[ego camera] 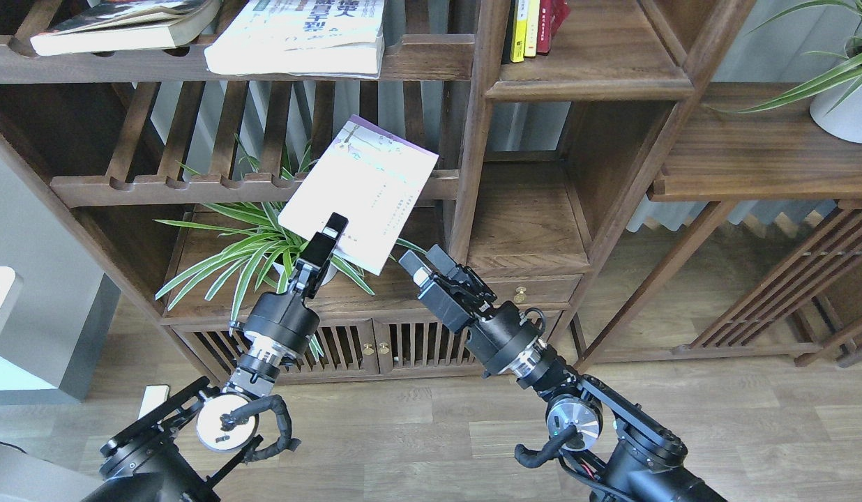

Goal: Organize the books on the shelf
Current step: 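Pull the white book out and tilt it toward the right gripper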

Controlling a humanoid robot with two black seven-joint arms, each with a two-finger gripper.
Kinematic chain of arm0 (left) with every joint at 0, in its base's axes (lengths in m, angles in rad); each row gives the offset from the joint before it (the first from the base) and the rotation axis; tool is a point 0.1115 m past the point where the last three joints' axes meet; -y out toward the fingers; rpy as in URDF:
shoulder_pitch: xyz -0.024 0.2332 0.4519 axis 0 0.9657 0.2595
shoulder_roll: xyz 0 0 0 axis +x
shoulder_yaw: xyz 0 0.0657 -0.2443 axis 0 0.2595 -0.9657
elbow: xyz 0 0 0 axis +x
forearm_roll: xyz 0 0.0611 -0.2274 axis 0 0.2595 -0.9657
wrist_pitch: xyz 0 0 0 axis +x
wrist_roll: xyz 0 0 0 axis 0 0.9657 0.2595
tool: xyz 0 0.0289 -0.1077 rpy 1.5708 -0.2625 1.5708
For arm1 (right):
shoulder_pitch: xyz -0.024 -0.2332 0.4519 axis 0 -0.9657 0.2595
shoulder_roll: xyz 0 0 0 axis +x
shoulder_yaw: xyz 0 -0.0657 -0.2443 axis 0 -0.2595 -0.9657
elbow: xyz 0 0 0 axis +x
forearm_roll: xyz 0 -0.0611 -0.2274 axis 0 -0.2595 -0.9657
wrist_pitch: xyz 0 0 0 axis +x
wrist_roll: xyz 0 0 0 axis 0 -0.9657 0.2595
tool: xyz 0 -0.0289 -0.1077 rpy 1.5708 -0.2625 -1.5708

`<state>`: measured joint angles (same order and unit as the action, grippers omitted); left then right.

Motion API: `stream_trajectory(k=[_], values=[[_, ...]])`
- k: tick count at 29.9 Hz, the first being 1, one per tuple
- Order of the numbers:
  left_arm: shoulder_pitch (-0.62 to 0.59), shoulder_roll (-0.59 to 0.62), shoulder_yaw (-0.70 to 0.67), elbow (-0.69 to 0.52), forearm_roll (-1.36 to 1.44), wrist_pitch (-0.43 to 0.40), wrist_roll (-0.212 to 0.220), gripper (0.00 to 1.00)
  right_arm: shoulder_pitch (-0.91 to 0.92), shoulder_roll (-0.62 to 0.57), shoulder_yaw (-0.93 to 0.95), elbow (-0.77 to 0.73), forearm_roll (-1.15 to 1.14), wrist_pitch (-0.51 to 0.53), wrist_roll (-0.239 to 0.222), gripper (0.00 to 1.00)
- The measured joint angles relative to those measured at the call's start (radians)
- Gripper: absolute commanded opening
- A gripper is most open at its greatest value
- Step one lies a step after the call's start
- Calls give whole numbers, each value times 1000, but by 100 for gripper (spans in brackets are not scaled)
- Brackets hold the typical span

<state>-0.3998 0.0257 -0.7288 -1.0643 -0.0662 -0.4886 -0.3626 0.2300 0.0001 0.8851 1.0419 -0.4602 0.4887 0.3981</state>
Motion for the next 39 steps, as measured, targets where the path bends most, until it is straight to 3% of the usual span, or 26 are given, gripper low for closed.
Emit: stream_trajectory(k=[19, 29, 39], values=[[-1, -12, 137, -29, 0, 0, 8, 0, 11, -1, 0, -31, 3, 0, -8, 100], [1, 102, 50, -45, -3, 0, 5, 0, 7, 0, 0, -43, 6, 0, -14, 100], [43, 141, 58, -178, -12, 0, 6, 0, 13, 0, -10, -54, 7, 0, -31, 100]])
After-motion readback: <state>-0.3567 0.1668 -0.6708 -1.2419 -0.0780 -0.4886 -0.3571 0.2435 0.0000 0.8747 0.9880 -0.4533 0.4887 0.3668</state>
